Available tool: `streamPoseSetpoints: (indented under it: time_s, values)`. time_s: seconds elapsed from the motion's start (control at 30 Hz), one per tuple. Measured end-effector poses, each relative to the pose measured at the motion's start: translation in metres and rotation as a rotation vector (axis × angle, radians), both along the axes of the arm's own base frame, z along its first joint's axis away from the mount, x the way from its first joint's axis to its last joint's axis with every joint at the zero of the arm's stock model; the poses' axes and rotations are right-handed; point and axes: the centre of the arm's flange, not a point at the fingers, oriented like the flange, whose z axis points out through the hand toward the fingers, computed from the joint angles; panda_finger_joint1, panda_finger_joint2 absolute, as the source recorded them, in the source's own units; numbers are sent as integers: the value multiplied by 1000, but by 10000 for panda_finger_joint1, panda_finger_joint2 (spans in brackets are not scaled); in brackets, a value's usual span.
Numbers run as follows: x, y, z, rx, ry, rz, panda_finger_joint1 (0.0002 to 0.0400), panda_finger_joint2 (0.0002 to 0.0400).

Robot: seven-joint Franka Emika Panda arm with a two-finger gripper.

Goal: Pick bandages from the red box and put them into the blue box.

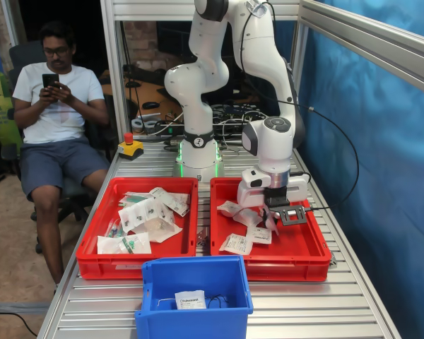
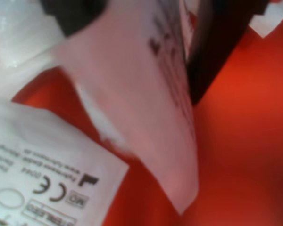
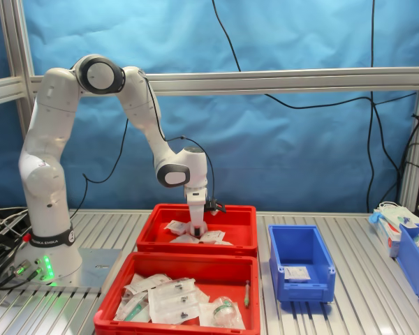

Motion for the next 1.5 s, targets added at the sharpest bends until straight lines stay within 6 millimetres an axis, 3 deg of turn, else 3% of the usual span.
streamPoseSetpoints:
  time_s: [0.07, 0.1, 0.2, 0.23, 0.57, 0.9, 1.2, 1.27, 1.5]
  values:
    - [0, 1, 0, 0, 0, 1, 167, 167]
    - [0, 1, 0, 1, 0, 2, 116, 116]
    - [-1, 3, 0, 1, -2, 6, 116, 116]
    - [-1, 3, 0, 1, -2, 6, 67, 67]
    - [-1, 1, 1, -4, 6, 4, 58, 58]
    - [-1, -17, 17, -28, 103, -33, 58, 58]
    - [21, -52, 98, 30, 126, -118, 58, 58]
    - [33, -67, 132, 60, 125, -151, 58, 58]
    - [67, -113, 210, 132, 81, -240, 58, 58]
